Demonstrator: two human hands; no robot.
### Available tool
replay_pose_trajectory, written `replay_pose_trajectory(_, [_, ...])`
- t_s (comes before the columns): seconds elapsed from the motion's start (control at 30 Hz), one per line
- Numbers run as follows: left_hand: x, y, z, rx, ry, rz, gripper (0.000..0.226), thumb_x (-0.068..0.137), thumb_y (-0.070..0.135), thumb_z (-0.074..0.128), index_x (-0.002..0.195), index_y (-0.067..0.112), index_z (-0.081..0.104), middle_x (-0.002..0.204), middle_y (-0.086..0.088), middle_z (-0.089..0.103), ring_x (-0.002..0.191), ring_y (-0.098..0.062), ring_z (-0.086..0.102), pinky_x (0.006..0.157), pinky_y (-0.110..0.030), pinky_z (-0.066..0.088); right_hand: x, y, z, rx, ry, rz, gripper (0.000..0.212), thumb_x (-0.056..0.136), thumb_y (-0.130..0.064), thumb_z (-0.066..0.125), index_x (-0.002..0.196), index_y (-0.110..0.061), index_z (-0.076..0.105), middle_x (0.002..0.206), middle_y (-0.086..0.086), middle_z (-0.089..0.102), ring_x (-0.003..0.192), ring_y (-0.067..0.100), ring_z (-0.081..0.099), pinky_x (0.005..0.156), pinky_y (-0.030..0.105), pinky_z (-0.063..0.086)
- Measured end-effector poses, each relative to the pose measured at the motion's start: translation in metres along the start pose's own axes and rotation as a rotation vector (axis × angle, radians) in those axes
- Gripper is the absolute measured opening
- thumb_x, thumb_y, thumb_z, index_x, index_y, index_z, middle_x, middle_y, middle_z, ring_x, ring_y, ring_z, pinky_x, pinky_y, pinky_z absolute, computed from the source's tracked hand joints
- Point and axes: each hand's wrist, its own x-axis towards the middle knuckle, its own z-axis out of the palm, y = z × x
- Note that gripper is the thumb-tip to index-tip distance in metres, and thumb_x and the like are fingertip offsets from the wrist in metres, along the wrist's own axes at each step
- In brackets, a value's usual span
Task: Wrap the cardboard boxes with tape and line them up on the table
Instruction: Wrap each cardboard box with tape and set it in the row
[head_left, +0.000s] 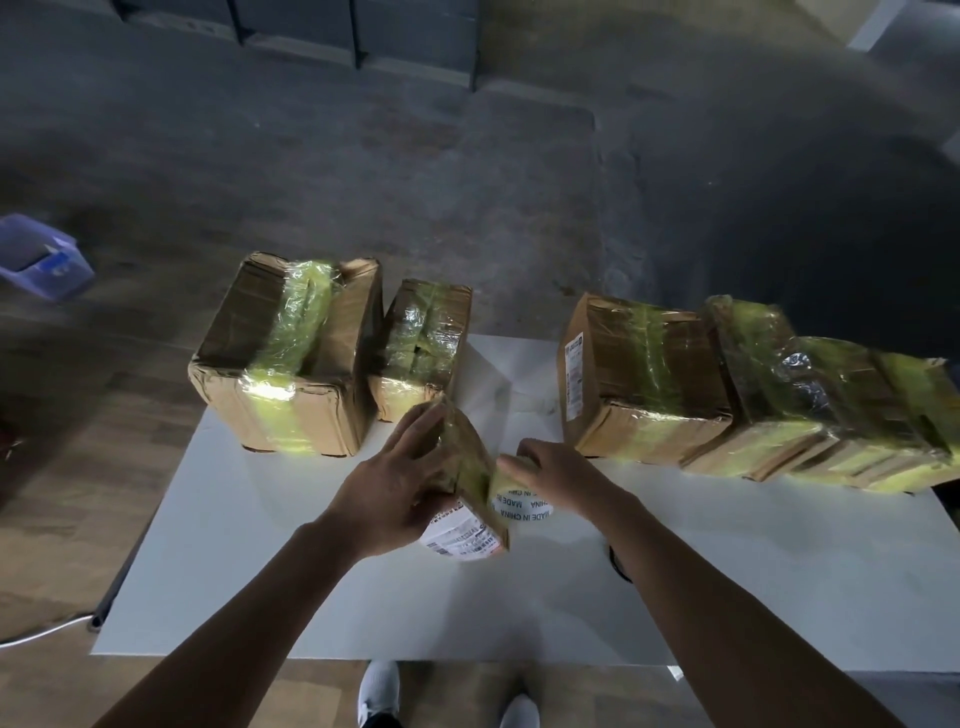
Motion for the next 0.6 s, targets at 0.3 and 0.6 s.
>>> replay_pose_trajectory(0.3, [0.053, -0.011, -0.025, -0.049, -0.288, -0.260, 0.031, 0.086, 0.035, 0.067, 0.116, 0.033, 0.061, 0.123, 0.015, 0.049, 0.101, -0.011, 0.058, 0.083, -0.033, 0.052, -0.018, 0.021, 0.003, 0.293, -0.074, 0.035, 0.037, 0.092, -0.030, 0.063, 0.126, -0.022, 0.051, 0.116, 0.001, 0.062, 0.110, 0.019, 0.061, 0.093, 0.039, 0.051])
replay_pose_trajectory(0.6, [0.063, -0.020, -0.016, -0.019, -0.275, -0.274, 0.045, 0.085, 0.037, 0.069, 0.128, 0.036, 0.056, 0.141, 0.009, 0.046, 0.113, -0.014, 0.057, 0.092, -0.038, 0.049, -0.019, 0.025, 0.012, 0.315, -0.097, 0.176, 0.039, 0.099, -0.038, 0.045, 0.138, -0.039, 0.041, 0.109, -0.007, 0.062, 0.089, 0.013, 0.066, 0.067, 0.026, 0.059])
